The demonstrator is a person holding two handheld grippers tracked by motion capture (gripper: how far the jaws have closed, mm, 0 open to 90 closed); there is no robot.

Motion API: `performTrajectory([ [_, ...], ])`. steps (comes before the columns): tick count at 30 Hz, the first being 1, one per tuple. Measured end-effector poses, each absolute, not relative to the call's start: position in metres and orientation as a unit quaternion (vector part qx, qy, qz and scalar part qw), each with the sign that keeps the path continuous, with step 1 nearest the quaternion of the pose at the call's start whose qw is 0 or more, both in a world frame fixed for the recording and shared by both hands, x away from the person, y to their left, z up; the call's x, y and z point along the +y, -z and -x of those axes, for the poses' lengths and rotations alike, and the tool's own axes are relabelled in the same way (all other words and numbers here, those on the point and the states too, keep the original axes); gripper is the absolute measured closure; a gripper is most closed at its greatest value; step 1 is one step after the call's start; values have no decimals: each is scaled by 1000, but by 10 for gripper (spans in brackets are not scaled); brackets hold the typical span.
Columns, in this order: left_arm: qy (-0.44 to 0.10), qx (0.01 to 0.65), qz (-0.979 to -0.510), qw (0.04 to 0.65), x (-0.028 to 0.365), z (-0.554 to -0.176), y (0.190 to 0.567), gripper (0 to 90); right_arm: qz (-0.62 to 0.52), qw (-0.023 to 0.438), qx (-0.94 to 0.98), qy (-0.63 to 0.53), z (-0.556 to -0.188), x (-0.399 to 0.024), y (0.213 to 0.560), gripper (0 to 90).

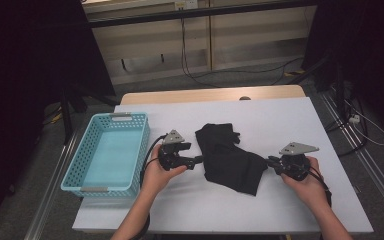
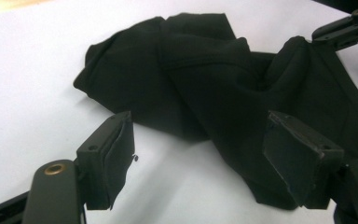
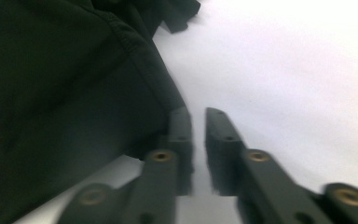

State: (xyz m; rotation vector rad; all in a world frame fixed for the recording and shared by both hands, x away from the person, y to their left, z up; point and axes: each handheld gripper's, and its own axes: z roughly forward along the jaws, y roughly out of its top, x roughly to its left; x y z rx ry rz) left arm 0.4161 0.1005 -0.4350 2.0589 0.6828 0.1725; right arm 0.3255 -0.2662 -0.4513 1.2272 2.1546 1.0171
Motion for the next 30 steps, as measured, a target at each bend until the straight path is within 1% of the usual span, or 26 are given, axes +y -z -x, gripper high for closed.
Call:
performTrajectory([
  [1,-70,279,-837,465,100,-416,436,253,-441,230,784,-372,-324,-265,450,718],
  [3,-70,279,-839,463,99,-418,436,248,-431,237,782,-382,-321,-263,447,577],
  [5,-69,278,-838,464,98,-418,435,244,-420,236,784,-391,-318,-259,443,546],
  [9,-68,278,-836,467,97,-419,433,241,-382,213,795,-419,-312,-244,437,456],
  [11,-68,280,-836,467,98,-419,431,239,-365,205,803,-425,-309,-235,436,442],
  [13,-67,283,-833,470,100,-419,430,236,-352,195,809,-429,-308,-227,436,451],
  [14,-67,285,-833,469,101,-419,430,235,-348,187,812,-430,-307,-223,437,488],
  [15,-67,287,-832,469,102,-419,430,233,-342,174,818,-430,-306,-218,439,552],
  [16,-66,290,-832,469,103,-420,430,227,-335,159,825,-427,-305,-212,442,572],
  [18,-66,294,-830,469,105,-420,430,215,-316,147,839,-418,-304,-198,447,562],
  [21,-68,299,-828,470,108,-419,428,213,-302,134,849,-411,-304,-180,452,493],
  [22,-69,300,-827,471,109,-419,428,212,-304,131,852,-407,-305,-175,454,484],
  [24,-66,301,-826,472,110,-419,428,212,-301,140,859,-389,-306,-169,457,489],
  [26,-67,302,-826,470,111,-418,428,211,-296,143,867,-373,-307,-166,461,533],
  [27,-66,302,-827,470,112,-418,428,209,-297,144,865,-378,-307,-166,461,592],
  [29,-68,304,-825,471,113,-417,428,204,-297,143,866,-375,-308,-167,460,752],
  [30,-70,302,-827,469,113,-417,428,200,-300,148,866,-372,-309,-167,460,800],
])
